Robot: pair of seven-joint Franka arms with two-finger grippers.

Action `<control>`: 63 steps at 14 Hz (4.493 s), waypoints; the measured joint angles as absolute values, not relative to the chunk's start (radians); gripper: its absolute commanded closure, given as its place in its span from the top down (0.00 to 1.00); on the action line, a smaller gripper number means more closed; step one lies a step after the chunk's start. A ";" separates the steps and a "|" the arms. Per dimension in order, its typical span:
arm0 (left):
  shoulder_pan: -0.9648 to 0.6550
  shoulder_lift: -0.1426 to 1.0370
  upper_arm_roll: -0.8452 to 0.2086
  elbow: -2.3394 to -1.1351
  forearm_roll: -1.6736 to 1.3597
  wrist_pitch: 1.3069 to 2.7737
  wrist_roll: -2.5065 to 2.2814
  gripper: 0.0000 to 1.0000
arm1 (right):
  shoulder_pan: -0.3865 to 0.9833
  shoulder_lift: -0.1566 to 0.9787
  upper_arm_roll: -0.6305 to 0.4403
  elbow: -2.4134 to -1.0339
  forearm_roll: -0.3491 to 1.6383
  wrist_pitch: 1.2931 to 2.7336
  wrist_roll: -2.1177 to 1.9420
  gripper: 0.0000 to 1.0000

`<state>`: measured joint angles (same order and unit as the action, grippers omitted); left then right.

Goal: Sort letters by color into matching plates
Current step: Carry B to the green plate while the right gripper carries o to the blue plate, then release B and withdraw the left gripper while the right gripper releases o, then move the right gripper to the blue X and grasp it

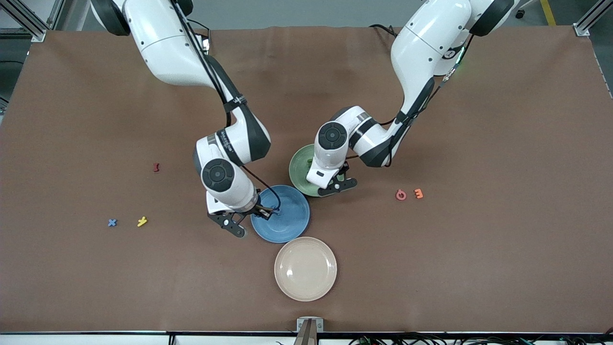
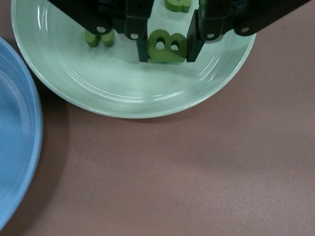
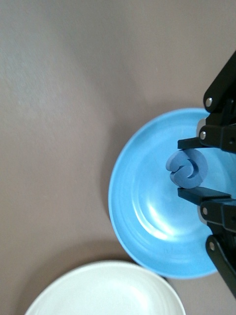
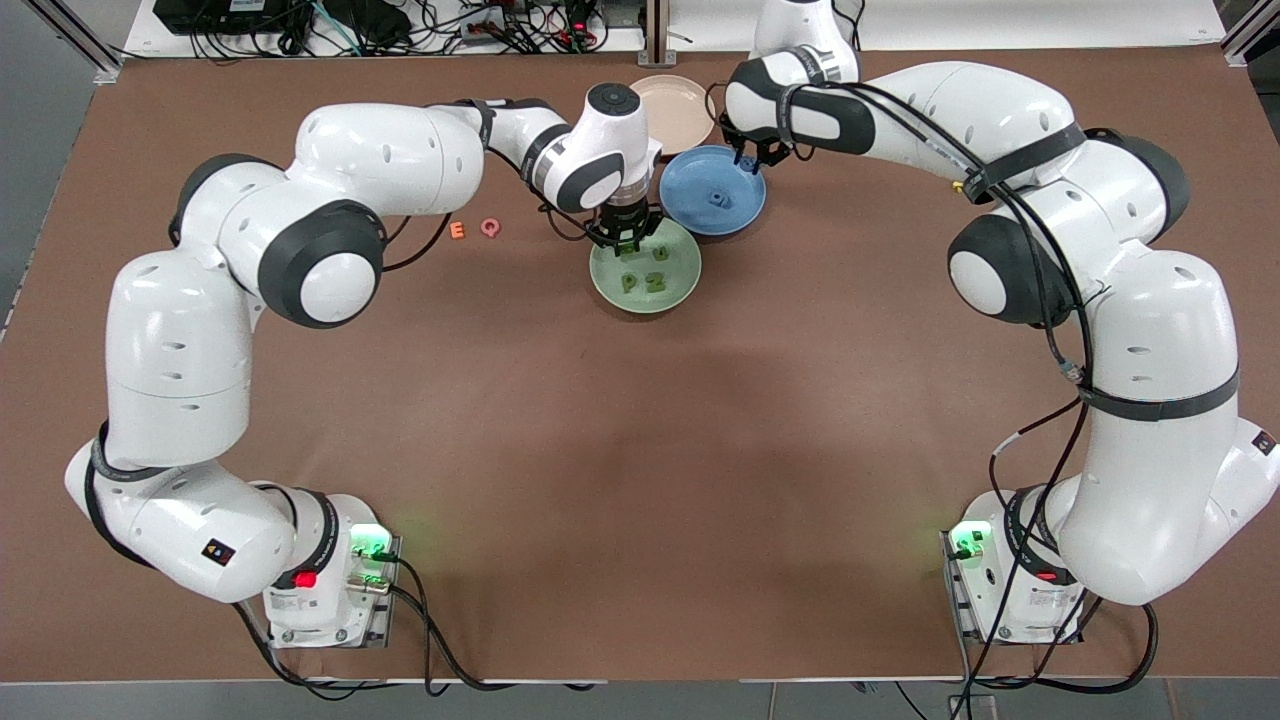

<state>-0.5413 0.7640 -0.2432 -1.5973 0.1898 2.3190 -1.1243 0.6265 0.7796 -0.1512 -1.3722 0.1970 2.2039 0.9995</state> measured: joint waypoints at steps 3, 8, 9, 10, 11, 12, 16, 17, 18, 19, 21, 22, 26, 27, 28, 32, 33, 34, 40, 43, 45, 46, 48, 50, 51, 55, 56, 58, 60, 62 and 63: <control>-0.541 0.764 -0.243 -1.589 0.190 2.322 -1.123 0.99 | 0.653 0.807 -0.151 -1.373 0.197 2.251 1.043 0.00; -0.528 0.737 -0.235 -1.542 0.191 2.324 -1.123 0.99 | 0.687 0.837 -0.151 -1.372 0.197 2.286 1.086 0.00; -0.516 0.716 -0.233 -1.540 0.193 2.319 -1.119 0.99 | 0.688 0.840 -0.151 -1.372 0.197 2.287 1.087 0.00; -0.501 0.689 -0.232 -1.538 0.193 2.306 -1.106 0.99 | 0.688 0.843 -0.152 -1.372 0.197 2.288 1.087 0.00; -0.486 0.659 -0.232 -1.537 0.193 2.283 -1.089 0.99 | 0.687 0.845 -0.154 -1.373 0.197 2.288 1.087 0.00; -0.468 0.626 -0.232 -1.537 0.194 2.254 -1.070 0.99 | 0.687 0.846 -0.155 -1.373 0.197 2.288 1.087 0.00; -0.390 0.479 -0.234 -1.537 0.194 2.080 -0.950 0.99 | 0.687 0.854 -0.157 -1.373 0.197 2.288 1.087 0.00; -0.366 0.443 -0.235 -1.538 0.190 2.035 -0.907 0.99 | 0.687 0.855 -0.157 -1.373 0.197 2.288 1.087 0.00; -0.341 0.405 -0.236 -1.543 0.179 1.994 -0.855 0.99 | 0.687 0.857 -0.157 -1.373 0.197 2.288 1.087 0.01; -0.316 0.369 -0.236 -1.551 0.157 1.958 -0.796 0.99 | 0.688 0.858 -0.157 -1.373 0.197 2.288 1.087 0.01; -0.256 0.294 -0.237 -1.577 0.104 1.901 -0.674 0.99 | 0.688 0.861 -0.156 -1.373 0.197 2.288 1.087 0.01; -0.223 0.258 -0.237 -1.591 0.085 1.874 -0.619 0.99 | 0.688 0.863 -0.156 -1.373 0.197 2.288 1.087 0.01; -0.075 0.133 -0.237 -1.648 0.037 1.783 -0.380 0.99 | 0.690 0.866 -0.155 -1.373 0.197 2.288 1.087 0.02; -0.028 0.107 -0.236 -1.662 0.032 1.762 -0.310 0.99 | 0.690 0.866 -0.155 -1.373 0.197 2.288 1.087 0.02; 0.017 0.086 -0.236 -1.670 0.030 1.745 -0.242 0.99 | 0.690 0.866 -0.155 -1.372 0.197 2.288 1.088 0.02; 0.165 0.025 -0.234 -1.682 0.021 1.718 -0.039 0.99 | 0.692 0.866 -0.155 -1.371 0.198 2.289 1.090 0.02; 0.179 0.016 -0.234 -1.680 0.020 1.719 -0.029 0.99 | 0.694 0.866 -0.155 -1.371 0.198 2.289 1.090 0.02; 0.183 0.011 -0.234 -1.672 0.019 1.721 -0.026 0.99 | 0.695 0.866 -0.155 -1.371 0.198 2.289 1.090 0.02; 0.184 0.021 -0.233 -1.583 0.019 1.725 -0.026 0.99 | 0.700 0.866 -0.155 -1.369 0.198 2.289 1.096 0.31; 0.184 0.040 -0.231 -1.549 0.019 1.726 -0.027 1.00 | 0.700 0.866 -0.156 -1.369 0.198 2.289 1.096 1.00; 0.184 0.053 -0.231 -1.527 0.019 1.726 -0.027 1.00 | 0.700 0.866 -0.156 -1.369 0.198 2.289 1.096 1.00; 0.184 0.057 -0.231 -1.521 0.019 1.726 -0.028 1.00 | 0.701 0.866 -0.156 -1.369 0.198 2.289 1.096 1.00; 0.184 0.059 -0.231 -1.518 0.019 1.726 -0.030 1.00 | 0.701 0.866 -0.156 -1.369 0.198 2.289 1.096 1.00; 0.183 0.059 -0.231 -1.517 0.019 1.726 -0.031 1.00 | 0.700 0.866 -0.157 -1.365 0.198 2.289 1.096 1.00; 0.182 0.059 -0.231 -1.516 0.019 1.726 -0.031 1.00 | 0.700 0.866 -0.161 -1.359 0.198 2.289 1.093 1.00; 0.179 0.059 -0.237 -1.515 0.019 1.726 -0.033 1.00 | 0.666 0.853 -0.182 -1.342 0.197 2.264 0.952 1.00; 0.179 0.059 -0.237 -1.515 0.019 1.726 -0.033 1.00 | 0.640 0.842 -0.185 -1.341 0.197 2.247 0.901 1.00; 0.182 0.060 -0.237 -1.515 0.019 1.726 -0.033 1.00 | 0.569 0.811 -0.189 -1.341 0.197 2.160 0.795 1.00; 0.183 0.060 -0.236 -1.515 0.019 1.726 -0.033 1.00 | 0.483 0.778 -0.193 -1.341 0.197 2.070 0.619 1.00; 0.183 0.061 -0.236 -1.515 0.019 1.726 -0.033 1.00 | 0.380 0.746 -0.196 -1.354 0.197 2.011 0.404 1.00; 0.182 0.062 -0.236 -1.515 0.019 1.726 -0.033 1.00 | 0.333 0.728 -0.201 -1.374 0.196 2.009 0.315 1.00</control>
<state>0.1825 0.0619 -0.2360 -1.5148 0.0193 1.7259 -0.0331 0.3327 0.7280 -0.2010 -1.3742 0.1956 2.0094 0.3149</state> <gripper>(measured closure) 0.000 0.000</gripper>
